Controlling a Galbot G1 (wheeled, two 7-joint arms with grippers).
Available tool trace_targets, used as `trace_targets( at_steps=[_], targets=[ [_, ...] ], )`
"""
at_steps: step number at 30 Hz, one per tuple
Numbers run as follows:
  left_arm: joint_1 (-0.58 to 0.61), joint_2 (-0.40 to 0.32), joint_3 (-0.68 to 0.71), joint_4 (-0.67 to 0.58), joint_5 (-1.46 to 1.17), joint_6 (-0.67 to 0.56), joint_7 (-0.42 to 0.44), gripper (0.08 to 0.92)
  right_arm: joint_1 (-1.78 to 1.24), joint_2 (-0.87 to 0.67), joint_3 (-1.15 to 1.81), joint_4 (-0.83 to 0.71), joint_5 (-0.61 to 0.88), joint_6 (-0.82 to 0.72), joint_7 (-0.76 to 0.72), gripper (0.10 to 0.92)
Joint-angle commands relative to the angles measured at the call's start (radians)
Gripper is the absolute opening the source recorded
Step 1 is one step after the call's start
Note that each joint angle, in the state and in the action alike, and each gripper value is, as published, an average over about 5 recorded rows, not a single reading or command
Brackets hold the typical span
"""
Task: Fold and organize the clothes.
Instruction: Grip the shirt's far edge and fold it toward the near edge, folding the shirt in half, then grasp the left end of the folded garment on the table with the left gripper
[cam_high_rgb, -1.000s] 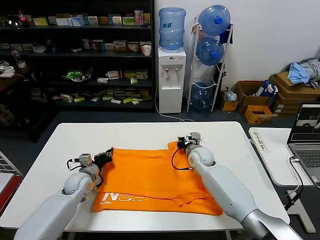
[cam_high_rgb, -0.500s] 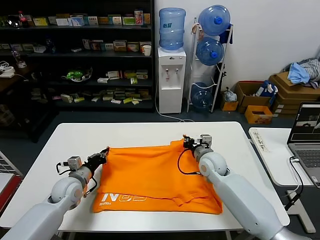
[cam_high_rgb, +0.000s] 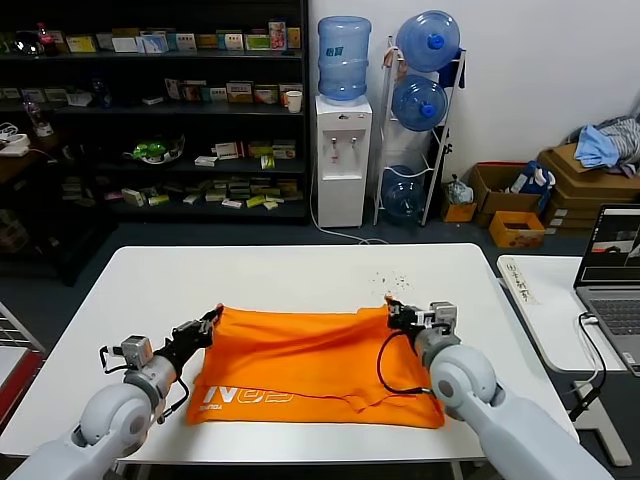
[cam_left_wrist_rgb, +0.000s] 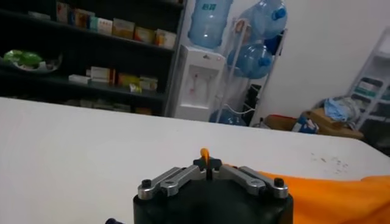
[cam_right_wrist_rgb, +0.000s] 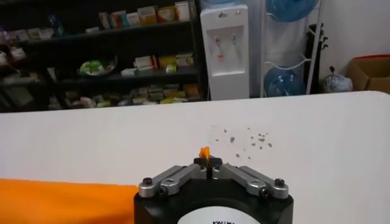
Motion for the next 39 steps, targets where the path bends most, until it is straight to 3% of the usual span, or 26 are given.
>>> trace_targets(
  at_steps=[1, 17, 21, 29, 39],
  targets=[
    [0.117, 0.009, -0.037, -0.083, 0.133, -0.087, 0.027, 0.100, -0.177, -0.056, 0.044, 0.159, 0.011, -0.012, 0.027, 0.126],
    [0.211, -0.016, -0.077, -0.098, 0.239, -0.136, 0.003, 0.102, -0.289, -0.079, 0.107, 0.218, -0.012, -0.028, 0.017, 0.147],
    [0.238, -0.022, -0.091, -0.090, 0.254, -0.128, -0.002, 0.171, -0.311, -0.091, 0.136, 0.228, -0.033, -0.022, -0.027, 0.243],
    [0.320, -0.039, -0.128, -0.092, 0.287, -0.110, 0.005, 0.404, -0.386, -0.109, 0.218, 0.264, -0.083, 0.000, -0.069, 0.477],
    [0.415, -0.155, -0.156, -0.086, 0.335, -0.093, -0.004, 0.690, -0.446, -0.086, 0.330, 0.270, -0.128, 0.022, -0.076, 0.760]
  ],
)
